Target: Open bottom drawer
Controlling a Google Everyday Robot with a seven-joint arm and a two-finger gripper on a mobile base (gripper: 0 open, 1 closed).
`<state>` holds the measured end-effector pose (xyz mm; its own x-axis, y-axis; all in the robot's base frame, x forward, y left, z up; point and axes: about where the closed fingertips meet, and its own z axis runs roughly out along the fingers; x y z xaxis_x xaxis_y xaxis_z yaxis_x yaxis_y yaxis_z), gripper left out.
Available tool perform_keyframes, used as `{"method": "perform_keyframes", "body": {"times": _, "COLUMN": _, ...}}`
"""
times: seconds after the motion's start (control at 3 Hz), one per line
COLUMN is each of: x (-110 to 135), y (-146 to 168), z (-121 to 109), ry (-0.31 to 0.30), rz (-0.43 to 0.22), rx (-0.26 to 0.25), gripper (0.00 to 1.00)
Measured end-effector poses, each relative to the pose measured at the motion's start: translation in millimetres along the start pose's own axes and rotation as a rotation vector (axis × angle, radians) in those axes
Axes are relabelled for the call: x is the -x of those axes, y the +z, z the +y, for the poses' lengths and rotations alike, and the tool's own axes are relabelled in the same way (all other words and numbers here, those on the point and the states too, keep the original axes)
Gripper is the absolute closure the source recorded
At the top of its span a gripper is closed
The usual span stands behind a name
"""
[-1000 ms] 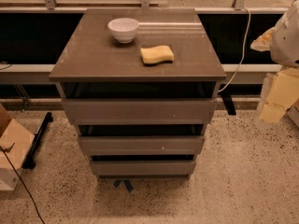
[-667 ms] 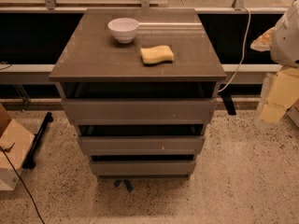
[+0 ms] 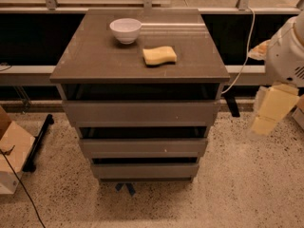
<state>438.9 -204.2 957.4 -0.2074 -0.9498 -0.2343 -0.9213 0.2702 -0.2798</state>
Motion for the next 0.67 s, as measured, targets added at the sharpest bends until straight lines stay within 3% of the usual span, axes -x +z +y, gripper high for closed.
{"method": "perform_keyframes", "body": {"times": 0.33, "x": 15.6, "y": 33.4, "z": 2.0, "ry": -0.025, "rz": -0.08, "rx": -0.026, "gripper": 0.0}}
{"method": "perform_keyframes", "body": {"times": 0.67, "x": 28.8, "y": 71.1, "z": 1.6, "ry": -0.046, "rz": -0.139, "rx": -0.022, "gripper": 0.0}}
